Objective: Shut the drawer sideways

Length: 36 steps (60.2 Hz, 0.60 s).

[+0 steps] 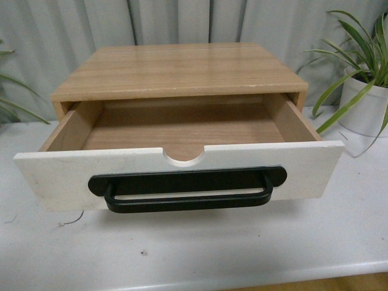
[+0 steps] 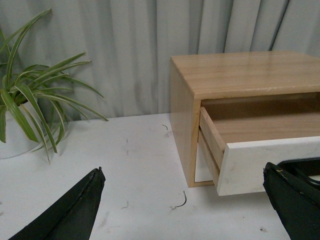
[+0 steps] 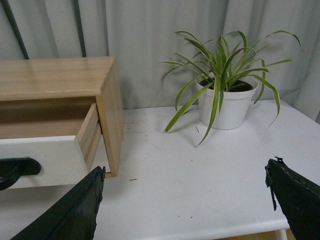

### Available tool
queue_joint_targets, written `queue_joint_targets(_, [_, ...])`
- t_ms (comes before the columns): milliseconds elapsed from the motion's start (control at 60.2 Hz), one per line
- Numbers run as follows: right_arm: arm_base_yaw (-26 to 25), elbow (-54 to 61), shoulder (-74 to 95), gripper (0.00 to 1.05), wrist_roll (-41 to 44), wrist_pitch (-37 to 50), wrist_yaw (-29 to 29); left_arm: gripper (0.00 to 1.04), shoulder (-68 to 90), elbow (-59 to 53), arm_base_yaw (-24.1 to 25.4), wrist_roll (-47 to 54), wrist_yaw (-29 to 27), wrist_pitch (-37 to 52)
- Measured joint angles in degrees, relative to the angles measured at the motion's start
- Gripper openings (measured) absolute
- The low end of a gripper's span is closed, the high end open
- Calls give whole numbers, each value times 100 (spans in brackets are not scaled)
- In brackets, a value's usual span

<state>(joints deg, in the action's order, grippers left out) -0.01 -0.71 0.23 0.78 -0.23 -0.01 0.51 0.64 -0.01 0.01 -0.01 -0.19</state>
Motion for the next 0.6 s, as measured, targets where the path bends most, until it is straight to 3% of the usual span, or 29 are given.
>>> queue_joint_targets(465, [0, 0, 0, 98, -4, -4, 4, 98, 4, 2, -2, -39, 2, -20])
queue_joint_targets(515, [586, -136, 428, 98, -608, -258, 1213, 98, 136, 11, -225, -363, 13, -160])
queue_joint_targets(548, [949, -299, 970, 98, -990, -173, 1727, 98, 361, 33, -490, -358, 131, -146])
queue_joint_targets(598, [1211, -621, 1552, 98, -1082, -243, 1698, 98, 634, 96, -761, -118, 358, -175])
